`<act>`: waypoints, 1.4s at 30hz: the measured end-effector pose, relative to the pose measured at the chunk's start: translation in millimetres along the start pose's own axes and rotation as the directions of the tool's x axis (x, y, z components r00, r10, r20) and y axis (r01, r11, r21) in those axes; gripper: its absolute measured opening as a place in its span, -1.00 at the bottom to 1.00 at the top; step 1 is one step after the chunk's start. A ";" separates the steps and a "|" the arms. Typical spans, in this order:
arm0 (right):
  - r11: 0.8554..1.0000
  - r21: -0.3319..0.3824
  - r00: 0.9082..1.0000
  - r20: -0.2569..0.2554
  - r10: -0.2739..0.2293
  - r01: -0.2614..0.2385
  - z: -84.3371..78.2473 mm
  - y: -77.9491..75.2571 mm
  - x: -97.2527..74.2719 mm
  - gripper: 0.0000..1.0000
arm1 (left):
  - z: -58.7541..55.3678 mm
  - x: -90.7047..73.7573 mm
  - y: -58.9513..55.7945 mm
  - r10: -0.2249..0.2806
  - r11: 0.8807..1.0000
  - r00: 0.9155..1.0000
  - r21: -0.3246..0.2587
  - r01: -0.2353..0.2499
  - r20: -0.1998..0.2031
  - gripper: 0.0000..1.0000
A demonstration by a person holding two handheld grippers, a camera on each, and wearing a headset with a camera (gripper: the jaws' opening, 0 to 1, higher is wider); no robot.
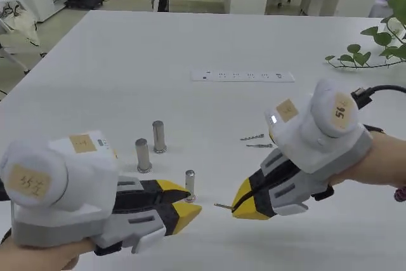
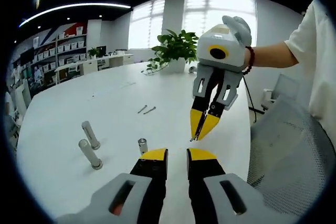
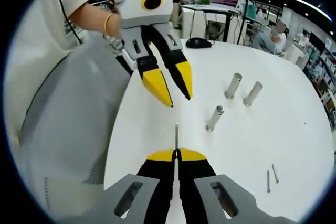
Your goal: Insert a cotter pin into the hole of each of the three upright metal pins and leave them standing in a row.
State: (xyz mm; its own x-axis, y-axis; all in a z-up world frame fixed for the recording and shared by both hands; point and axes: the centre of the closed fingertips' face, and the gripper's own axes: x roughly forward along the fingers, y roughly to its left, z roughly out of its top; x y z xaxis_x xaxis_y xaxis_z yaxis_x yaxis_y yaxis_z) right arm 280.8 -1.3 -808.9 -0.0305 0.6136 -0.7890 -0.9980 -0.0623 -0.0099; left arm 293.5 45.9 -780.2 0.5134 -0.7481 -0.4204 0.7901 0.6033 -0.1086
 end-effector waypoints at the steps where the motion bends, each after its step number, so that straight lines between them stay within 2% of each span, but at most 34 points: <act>1: 1.000 -0.009 1.000 -0.010 -0.011 0.011 -0.9 -2.6 0.4 -0.95 | -1.2 0.2 3.3 0.012 1.000 1.000 -0.009 -0.012 0.001 -0.74; 8: 0.996 -0.050 0.994 -0.080 -0.073 0.069 -7.5 -21.9 6.4 -0.95 | -9.0 6.8 20.7 0.089 0.996 0.996 -0.031 -0.089 -0.008 -0.70; 13: 0.996 -0.049 0.991 -0.099 -0.085 0.080 -7.0 -30.0 11.3 -0.95 | -12.6 13.7 32.4 0.131 0.991 0.991 -0.040 -0.131 -0.009 -0.58; 15: 0.993 -0.073 0.987 -0.129 -0.101 0.092 -10.1 -34.6 12.2 -0.95 | -13.5 16.7 35.6 0.143 0.989 0.990 -0.039 -0.144 -0.009 -0.57; 20: 0.992 -0.078 0.983 -0.147 -0.110 0.099 -11.5 -41.0 15.5 -0.95 | -15.4 24.9 41.3 0.155 0.986 0.988 -0.060 -0.155 -0.006 -0.57; 27: 0.989 -0.091 0.977 -0.172 -0.130 0.115 -10.7 -51.3 17.3 -0.95 | -20.6 36.3 46.8 0.163 0.985 0.986 -0.062 -0.164 -0.026 -0.58; 32: 0.989 -0.085 0.976 -0.171 -0.137 0.124 -7.5 -56.4 18.6 -0.95 | -22.6 41.4 50.7 0.162 0.983 0.986 -0.080 -0.164 -0.031 -0.61; 37: 0.989 -0.078 0.976 -0.169 -0.137 0.126 -4.6 -60.0 20.8 -0.95 | -25.1 43.4 51.2 0.157 0.984 0.987 -0.080 -0.160 -0.038 -0.73; 42: 0.989 -0.079 0.976 -0.170 -0.137 0.125 -1.8 -62.3 22.5 -0.95 | -25.8 45.5 51.0 0.152 0.984 0.988 -0.086 -0.155 -0.037 -0.74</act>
State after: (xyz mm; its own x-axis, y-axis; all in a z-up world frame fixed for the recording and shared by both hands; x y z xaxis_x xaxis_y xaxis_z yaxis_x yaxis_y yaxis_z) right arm 342.5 15.0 -827.1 0.1163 0.4736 -0.8730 -0.9865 -0.0471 -0.1569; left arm 348.5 49.8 -828.1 0.6147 -0.6368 -0.4654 0.6694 0.7333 -0.1193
